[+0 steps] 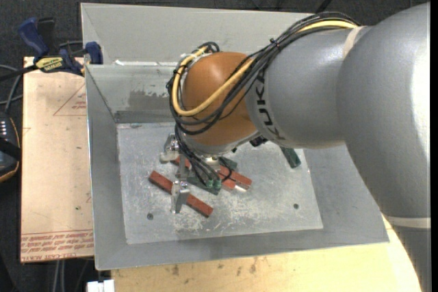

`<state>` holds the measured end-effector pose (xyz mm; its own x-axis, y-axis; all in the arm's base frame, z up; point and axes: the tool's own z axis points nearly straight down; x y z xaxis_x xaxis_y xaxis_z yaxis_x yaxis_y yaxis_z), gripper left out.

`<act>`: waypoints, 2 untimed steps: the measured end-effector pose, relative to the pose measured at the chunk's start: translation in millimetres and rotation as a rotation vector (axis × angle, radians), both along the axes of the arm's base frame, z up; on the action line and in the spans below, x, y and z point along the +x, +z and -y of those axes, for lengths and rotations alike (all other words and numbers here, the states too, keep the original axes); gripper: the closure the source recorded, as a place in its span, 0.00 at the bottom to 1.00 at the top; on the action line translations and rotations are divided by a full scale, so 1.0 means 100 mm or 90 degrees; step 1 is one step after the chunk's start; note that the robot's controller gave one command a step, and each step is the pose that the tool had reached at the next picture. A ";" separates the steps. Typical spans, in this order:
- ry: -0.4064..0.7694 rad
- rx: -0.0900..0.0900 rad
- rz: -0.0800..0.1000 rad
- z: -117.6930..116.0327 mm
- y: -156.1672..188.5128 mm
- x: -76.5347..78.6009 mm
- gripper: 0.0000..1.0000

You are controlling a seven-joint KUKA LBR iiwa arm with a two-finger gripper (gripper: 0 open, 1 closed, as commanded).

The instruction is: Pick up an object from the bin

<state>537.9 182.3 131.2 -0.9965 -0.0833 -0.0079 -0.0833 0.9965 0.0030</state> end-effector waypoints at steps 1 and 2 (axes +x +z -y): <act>-0.002 -0.003 -0.005 0.12 -0.23 0.12 0.00; -0.017 0.004 0.009 0.41 -0.53 0.29 1.00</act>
Offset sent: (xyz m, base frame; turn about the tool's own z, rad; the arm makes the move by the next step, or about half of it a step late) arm 0.0225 -0.0444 -0.0612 0.0247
